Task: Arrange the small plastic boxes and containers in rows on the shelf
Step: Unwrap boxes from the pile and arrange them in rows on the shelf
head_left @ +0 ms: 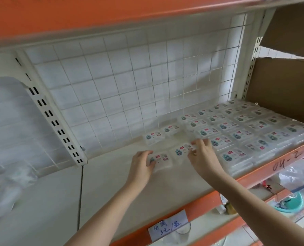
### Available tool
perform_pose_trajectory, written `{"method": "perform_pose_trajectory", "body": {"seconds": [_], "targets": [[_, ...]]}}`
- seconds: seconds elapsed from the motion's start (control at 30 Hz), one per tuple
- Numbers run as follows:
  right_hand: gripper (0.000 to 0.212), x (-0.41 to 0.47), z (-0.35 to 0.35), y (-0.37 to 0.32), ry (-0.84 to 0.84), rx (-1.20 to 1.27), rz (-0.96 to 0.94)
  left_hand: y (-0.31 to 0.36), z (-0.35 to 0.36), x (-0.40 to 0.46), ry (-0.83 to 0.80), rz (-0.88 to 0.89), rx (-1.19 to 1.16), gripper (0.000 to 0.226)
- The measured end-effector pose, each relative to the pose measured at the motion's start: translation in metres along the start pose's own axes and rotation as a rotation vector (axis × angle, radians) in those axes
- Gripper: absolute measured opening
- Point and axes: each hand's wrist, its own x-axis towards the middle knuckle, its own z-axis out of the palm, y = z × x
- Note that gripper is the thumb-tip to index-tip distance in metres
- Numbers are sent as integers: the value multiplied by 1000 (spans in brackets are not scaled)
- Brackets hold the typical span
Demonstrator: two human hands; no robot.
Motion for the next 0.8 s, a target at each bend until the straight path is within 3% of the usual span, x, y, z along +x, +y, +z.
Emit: {"method": "perform_pose_trajectory", "body": {"seconds": [0.17,0.27,0.43,0.8], "targets": [[41,4,7,12,-206,-318,-231,-2,7,-12,53,172,141,37],[37,8,10,13,-200,-424,-268,-6,7,-17,-10,252,276,38],[29,27,16,7,-168,-498,-274,-1,10,-4,3,213,312,35],[35,65,21,-7,-246,-563,-263,12,24,43,-4,64,323,33]]}}
